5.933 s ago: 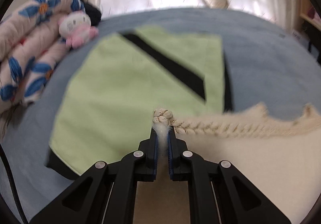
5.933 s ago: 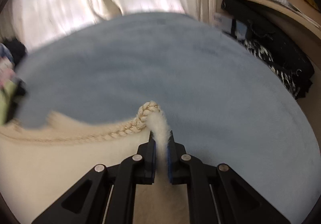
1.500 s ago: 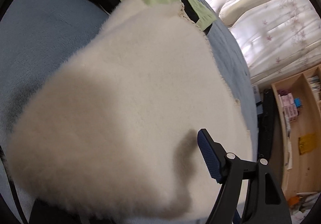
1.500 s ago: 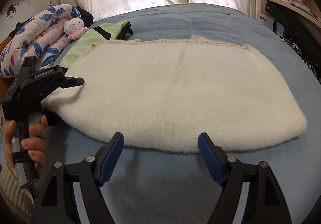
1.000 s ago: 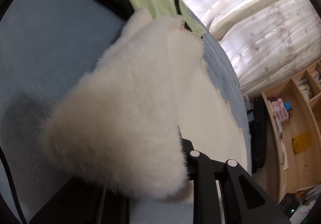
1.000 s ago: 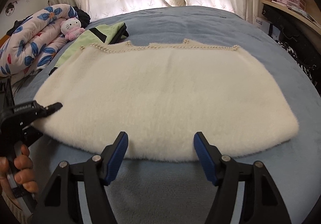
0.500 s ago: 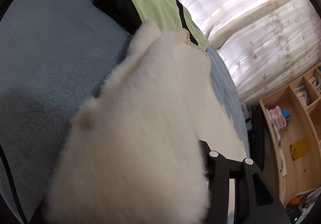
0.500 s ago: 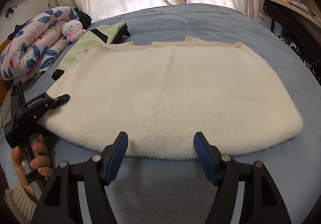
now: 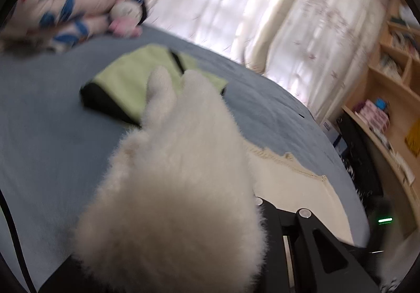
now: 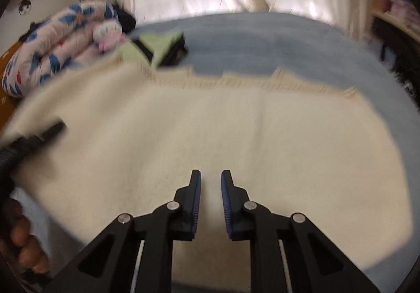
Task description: Fold large clothes
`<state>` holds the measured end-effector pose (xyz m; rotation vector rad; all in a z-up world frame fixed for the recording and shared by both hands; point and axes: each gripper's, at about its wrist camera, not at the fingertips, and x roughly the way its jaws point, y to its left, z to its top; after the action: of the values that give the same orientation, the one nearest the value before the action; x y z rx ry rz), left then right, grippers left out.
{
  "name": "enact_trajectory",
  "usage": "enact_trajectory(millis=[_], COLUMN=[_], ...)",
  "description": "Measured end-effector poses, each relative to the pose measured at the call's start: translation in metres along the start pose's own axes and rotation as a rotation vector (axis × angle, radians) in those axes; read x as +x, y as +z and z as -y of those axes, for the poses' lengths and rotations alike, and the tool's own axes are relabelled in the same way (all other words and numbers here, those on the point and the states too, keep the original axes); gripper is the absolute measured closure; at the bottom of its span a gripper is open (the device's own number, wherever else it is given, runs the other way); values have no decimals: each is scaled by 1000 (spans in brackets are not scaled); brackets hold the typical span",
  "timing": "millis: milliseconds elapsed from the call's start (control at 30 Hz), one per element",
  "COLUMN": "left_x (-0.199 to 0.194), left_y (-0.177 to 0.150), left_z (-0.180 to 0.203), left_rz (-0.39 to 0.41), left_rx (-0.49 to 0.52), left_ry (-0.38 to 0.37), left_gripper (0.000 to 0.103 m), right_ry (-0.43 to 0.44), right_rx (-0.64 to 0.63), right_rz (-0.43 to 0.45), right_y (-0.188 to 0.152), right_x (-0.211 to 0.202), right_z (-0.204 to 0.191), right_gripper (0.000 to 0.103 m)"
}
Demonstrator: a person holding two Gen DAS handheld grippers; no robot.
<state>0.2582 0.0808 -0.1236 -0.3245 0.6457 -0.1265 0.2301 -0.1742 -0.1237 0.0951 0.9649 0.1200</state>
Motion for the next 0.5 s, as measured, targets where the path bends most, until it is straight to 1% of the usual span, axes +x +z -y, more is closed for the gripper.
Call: enact_trajectory(millis=[67,133,267,300,333,367,400,467,500], left_x=[-5,-7,-9,-7,-2,0,5,15,23], left_y=[7,13,19,20,21,18,15,5,-3], left_z=[21,53,108,129,150,164,182,216,235], left_rz=[12,23,32,32,29,26,21,4,-5], left_rx=[63,152,252,282,312,328,345,370,386], left_ry=[-5,-5,-52,-61,-67,-74,-89,-127,-148], left_gripper=[84,84,84,84,84,84,84,84,84], right_ry=[22,55,214,249,267,268,244,151,98], right_rx=[1,24,153,192,222,256,284,333,363], right_rz=[15,9,-15,-19,-18,-1,29,96,116], right_y=[-4,-5,-7,-8,-10,-14,-17,-30,-38], right_x=[2,1,-6,-12,-20,-32,-46,-78,-92], right_z=[3,9,39,49,58,71,85,119,137], right_gripper=[87,87,88,93,94,95,95,95,95])
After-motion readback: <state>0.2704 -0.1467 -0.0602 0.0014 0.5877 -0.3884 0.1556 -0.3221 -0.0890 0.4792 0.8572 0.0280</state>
